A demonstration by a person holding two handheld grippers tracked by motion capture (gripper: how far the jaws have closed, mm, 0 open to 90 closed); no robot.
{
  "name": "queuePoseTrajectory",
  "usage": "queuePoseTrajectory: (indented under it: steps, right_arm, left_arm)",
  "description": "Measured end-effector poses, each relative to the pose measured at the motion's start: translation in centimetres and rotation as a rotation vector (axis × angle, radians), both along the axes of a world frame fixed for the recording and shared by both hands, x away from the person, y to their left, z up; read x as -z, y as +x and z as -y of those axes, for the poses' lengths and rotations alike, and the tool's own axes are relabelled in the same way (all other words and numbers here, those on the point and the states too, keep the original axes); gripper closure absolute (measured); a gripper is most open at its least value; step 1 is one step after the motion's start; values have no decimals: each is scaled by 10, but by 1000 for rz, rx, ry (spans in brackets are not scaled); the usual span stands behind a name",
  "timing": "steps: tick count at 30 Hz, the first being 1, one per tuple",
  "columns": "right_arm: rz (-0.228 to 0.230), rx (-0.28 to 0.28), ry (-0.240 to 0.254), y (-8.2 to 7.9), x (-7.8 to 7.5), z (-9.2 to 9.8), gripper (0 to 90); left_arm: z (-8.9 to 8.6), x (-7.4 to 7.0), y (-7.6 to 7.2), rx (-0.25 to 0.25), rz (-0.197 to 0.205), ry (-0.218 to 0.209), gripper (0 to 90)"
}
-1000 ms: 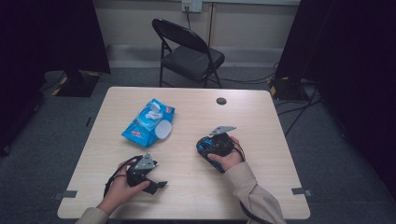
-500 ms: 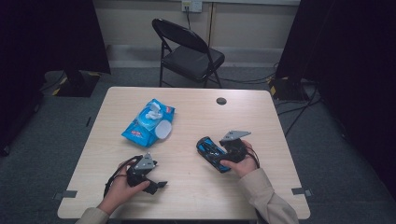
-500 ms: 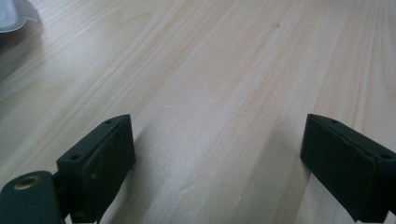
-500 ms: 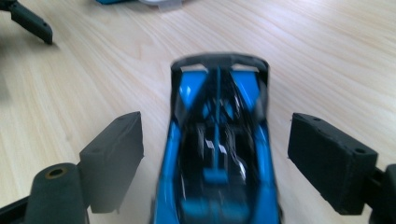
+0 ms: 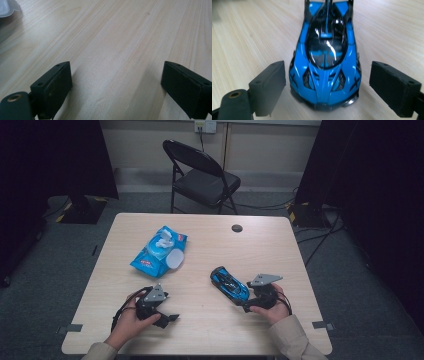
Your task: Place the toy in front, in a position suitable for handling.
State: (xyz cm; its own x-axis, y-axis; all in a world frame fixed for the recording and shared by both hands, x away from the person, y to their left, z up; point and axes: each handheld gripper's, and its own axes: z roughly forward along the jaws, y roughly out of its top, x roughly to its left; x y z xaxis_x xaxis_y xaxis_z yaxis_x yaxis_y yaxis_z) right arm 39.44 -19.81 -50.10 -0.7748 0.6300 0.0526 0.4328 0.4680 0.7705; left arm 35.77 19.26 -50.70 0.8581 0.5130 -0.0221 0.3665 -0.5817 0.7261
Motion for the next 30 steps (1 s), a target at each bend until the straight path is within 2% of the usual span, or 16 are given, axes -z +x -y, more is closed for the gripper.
queuePoseTrajectory:
  steps: [3,10,18,20,26,28,30]
  right_arm:
    - [-15,-1,2,-1,4,-1,135]
    - [4,13,-74,-3,8,-6,156]
    - [15,35,-78,-6,7,-8,157]
    - [-4,16,-76,-7,8,-8,130]
    - [-5,22,-74,-7,8,-9,134]
    - [-4,20,-72,-7,8,-9,153]
    - [4,34,-63,-8,7,-8,231]
  left_arm:
    - [0,0,0,0,0,0,94]
    - [0,0,0,0,0,0,94]
    - [0,0,0,0,0,0,94]
    - [0,0,0,1,0,2,93]
    - [0,0,0,1,0,2,93]
    - [0,0,0,1,0,2,93]
    - [0,0,0,1,0,3,93]
